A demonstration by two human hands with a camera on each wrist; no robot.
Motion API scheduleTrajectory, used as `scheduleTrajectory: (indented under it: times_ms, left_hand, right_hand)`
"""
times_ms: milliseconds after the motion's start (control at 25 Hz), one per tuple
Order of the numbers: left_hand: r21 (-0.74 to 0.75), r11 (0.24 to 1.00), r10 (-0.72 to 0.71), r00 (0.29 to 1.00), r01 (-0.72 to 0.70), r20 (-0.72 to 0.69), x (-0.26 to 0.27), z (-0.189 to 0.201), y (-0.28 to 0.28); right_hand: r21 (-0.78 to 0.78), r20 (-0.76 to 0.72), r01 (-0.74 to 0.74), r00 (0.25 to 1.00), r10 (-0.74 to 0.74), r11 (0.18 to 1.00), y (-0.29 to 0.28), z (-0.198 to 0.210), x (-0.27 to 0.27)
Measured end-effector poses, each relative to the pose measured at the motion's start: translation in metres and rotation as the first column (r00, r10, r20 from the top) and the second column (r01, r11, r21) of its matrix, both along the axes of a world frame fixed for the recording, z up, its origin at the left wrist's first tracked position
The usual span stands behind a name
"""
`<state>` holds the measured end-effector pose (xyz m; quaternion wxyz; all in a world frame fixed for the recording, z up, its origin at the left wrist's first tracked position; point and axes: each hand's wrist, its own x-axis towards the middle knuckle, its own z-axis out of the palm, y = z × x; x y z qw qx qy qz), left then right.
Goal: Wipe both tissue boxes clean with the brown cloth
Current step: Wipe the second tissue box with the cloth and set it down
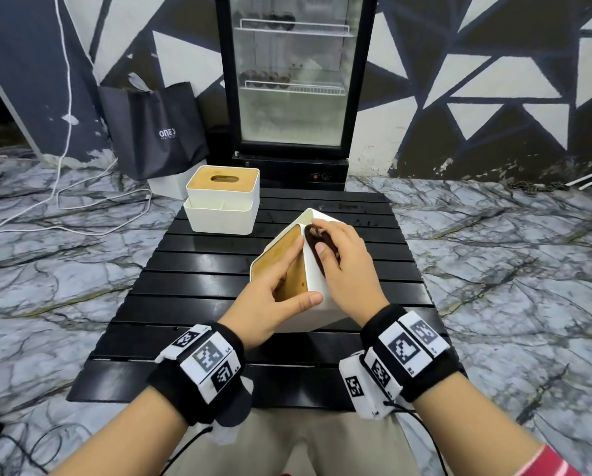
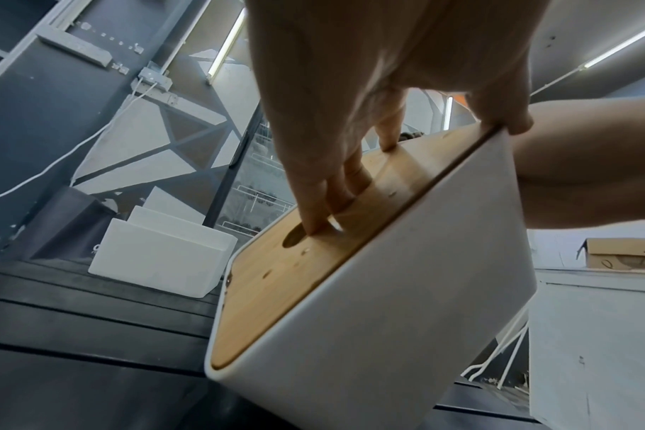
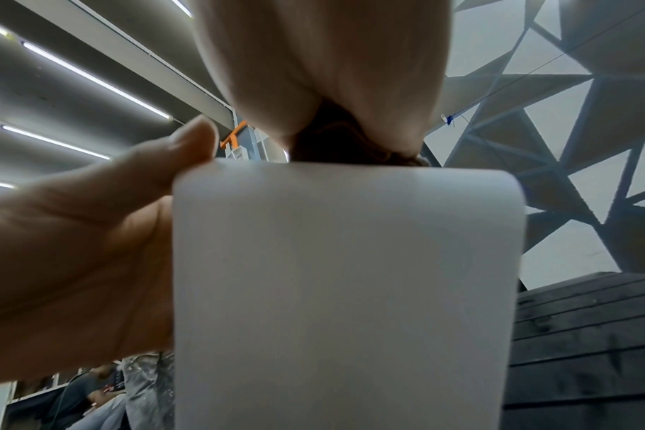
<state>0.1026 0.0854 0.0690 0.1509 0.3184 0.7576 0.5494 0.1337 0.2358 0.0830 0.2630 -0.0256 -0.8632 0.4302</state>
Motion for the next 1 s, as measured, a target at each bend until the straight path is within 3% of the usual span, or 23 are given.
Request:
scheduleTrajectory:
  times_ms: [480, 1000]
  left_hand:
    - [-0.013, 1.000, -0.011, 1.000, 0.010, -0.013, 0.000, 0.001, 0.002]
    - [0.044, 0.999, -0.006, 1.000, 0.005, 0.029, -0.017, -0.010, -0.002]
  right_hand:
    - [-0.014, -0.018, 0.002, 1.000, -0.002, 1.000, 0.000, -0.003, 0.002]
    - [0.045, -0.042, -0.068, 0.997, 0.070, 0.997, 0.000, -0.034, 0.045]
